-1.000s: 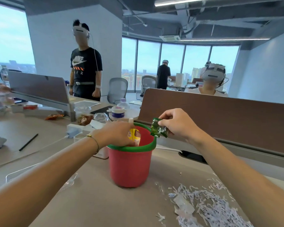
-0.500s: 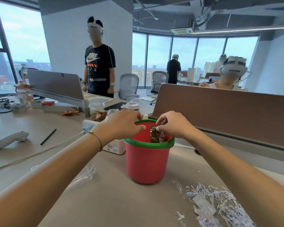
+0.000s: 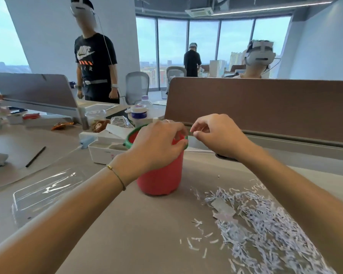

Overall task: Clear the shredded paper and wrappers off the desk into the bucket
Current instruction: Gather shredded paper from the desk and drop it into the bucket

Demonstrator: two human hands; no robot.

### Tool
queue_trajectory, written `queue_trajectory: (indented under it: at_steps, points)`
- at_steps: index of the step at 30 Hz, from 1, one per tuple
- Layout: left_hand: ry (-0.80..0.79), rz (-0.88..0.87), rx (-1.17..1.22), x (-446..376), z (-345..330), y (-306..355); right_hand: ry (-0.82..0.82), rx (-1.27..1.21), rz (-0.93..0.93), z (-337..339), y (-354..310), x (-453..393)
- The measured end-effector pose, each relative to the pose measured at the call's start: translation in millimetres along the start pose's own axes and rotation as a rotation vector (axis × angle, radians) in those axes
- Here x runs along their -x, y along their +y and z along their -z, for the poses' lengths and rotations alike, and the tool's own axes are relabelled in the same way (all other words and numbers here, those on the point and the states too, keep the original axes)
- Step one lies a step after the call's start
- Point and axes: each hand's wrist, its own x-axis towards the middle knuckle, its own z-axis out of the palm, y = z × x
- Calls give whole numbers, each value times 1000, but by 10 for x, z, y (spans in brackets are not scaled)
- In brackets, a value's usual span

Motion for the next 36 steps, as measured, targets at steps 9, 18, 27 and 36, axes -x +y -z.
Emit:
queue_trajectory:
  at_steps: [9, 18, 27, 36]
  points:
    - [-253, -232, 38, 201, -756, 416, -29, 18, -86, 63, 433, 807]
    - [-558, -219, 179, 380, -1635, 386, -62, 11, -236, 68, 792, 1246]
    - [-342, -151, 396, 330, -1599, 684, -55, 8, -333, 288, 1037, 1578]
    - [-243, -273, 603, 222, -1622, 1583, -79, 148, -516, 799, 1394, 2351]
